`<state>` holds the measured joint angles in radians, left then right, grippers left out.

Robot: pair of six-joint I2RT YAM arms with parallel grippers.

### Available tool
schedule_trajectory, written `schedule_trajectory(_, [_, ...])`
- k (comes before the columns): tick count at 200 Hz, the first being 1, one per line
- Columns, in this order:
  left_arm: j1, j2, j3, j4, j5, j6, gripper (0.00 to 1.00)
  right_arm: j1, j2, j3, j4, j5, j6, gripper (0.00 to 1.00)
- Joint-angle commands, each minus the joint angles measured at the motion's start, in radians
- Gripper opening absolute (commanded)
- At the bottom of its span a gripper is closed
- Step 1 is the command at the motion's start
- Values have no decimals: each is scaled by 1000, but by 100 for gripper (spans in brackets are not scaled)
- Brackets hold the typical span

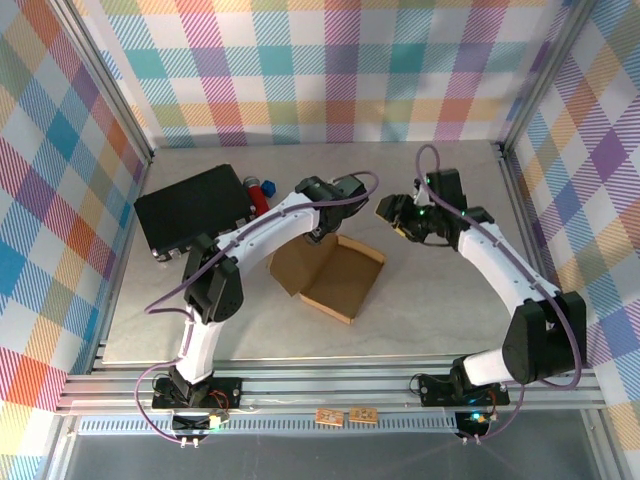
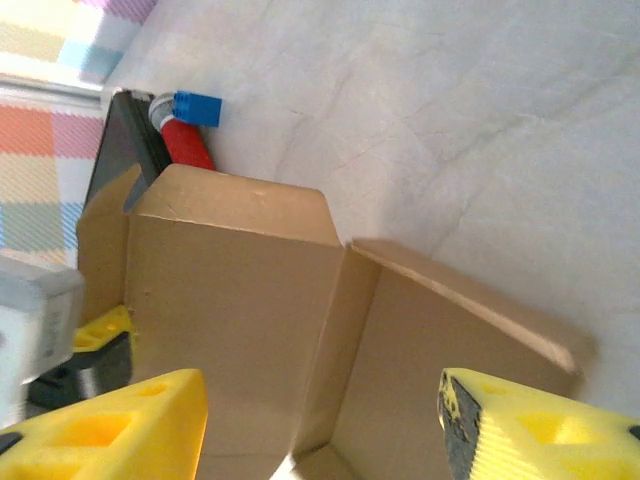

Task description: Fold the paper box

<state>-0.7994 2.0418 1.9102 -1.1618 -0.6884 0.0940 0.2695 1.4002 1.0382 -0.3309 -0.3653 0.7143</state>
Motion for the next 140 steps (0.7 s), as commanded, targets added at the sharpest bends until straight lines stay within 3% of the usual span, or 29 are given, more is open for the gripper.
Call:
schedule_trajectory(1, [12, -115, -104, 201, 173, 305, 0, 0, -29, -132, 367, -75, -199, 62])
schedule_trajectory(51, [75, -260, -232, 381, 426, 469, 0, -16, 42, -240, 596, -205, -487, 65])
schedule_trajectory(75, [75, -254, -208, 377, 481, 520, 0, -11, 119, -177, 588, -307, -516, 66])
schedule_trajectory(115, [91, -216, -177, 376, 560, 580, 0, 0, 199, -109, 573, -306, -616, 66])
schedule_trajectory(140, [103, -175, -131, 363, 588, 619, 0, -3, 271, -13, 517, -436, -673, 65])
